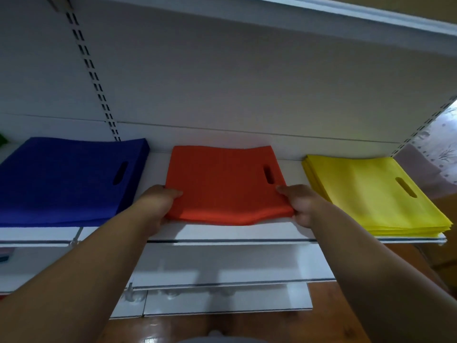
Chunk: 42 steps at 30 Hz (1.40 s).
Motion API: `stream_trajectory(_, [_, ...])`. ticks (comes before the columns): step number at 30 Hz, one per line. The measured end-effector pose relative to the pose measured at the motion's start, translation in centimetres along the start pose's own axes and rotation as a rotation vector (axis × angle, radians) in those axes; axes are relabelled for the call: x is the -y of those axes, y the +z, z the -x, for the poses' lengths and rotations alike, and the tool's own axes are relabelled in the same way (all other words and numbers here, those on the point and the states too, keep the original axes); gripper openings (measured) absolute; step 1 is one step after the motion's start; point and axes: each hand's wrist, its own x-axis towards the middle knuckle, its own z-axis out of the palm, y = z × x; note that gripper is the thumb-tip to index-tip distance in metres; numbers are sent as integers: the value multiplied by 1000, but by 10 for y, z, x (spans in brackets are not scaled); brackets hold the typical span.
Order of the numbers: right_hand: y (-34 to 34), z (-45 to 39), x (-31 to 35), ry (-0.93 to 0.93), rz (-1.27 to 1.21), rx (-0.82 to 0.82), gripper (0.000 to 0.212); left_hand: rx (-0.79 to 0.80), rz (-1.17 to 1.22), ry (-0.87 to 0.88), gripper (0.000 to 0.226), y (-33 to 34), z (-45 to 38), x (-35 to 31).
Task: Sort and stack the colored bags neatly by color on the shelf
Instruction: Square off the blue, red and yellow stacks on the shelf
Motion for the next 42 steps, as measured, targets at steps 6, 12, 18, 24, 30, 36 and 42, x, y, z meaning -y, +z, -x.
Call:
stream_trajectory(6, [-13,-9,-5,-107,61,5,32,-28,-153,166,29,-5,-5,7])
stream_trajectory(12, [-1,-7,-3,-185,-150,14,41,-12,-4,231,42,-4,-6,5])
stream_trajectory(18, [-9,-19,-19,-158,-384,-7,63,76,178,209,60,-12,-11,3])
stream_trajectory(24, [-10,-21,-16,-165,-443,90,72,130,310,194,31,-8,-18,9])
stream_trajectory(30, [-11,-33,-15,-172,-268,143,74,130,290,200,34,-4,-19,7])
stream_trajectory(36, [-4,-53,0,-265,-102,195,58,54,313,140,39,-7,-27,0])
stream_trajectory(42, [3,-65,13,-309,-68,193,57,118,287,214,34,0,-30,-13])
